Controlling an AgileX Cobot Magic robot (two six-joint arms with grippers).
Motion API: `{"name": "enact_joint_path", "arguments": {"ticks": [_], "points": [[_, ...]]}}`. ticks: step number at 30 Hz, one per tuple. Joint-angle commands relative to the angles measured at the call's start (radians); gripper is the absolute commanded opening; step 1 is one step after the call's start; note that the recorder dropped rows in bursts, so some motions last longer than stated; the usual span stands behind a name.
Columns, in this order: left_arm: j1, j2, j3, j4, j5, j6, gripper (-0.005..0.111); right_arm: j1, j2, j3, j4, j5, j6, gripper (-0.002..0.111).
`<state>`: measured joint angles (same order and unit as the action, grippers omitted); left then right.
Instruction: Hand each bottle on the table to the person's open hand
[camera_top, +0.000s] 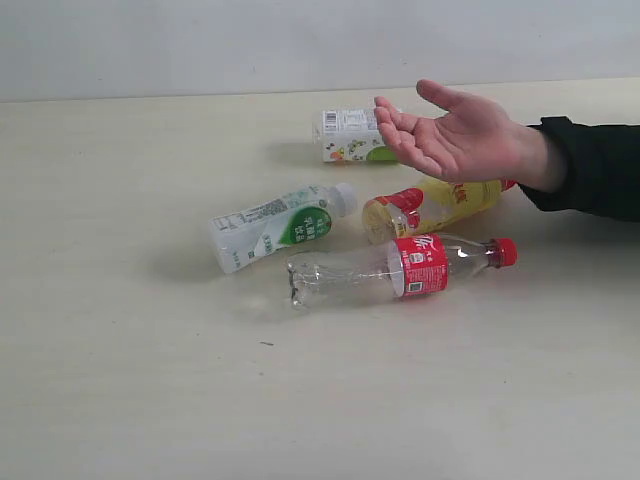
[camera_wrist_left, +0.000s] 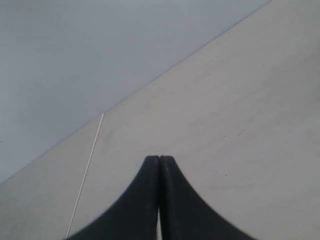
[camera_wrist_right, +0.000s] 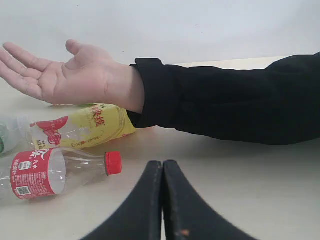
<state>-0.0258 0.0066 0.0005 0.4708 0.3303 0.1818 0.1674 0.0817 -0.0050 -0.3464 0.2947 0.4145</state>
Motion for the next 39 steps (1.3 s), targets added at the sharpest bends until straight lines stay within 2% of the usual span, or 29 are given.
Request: {"name": "enact_joint_path", "arguments": {"ticks": [1, 39], "points": [[-0.006, -0.007, 0.000, -0.001, -0.010, -0.003, 0.000, -0.005, 0.004, 0.005, -0.003, -0.012, -0.002, 0.000], [-0.006, -0.007, 0.000, 0.042, -0.033, 0.023, 0.000, -0.005, 0.004, 0.005, -0.003, -0.012, -0.002, 0.000]]}}
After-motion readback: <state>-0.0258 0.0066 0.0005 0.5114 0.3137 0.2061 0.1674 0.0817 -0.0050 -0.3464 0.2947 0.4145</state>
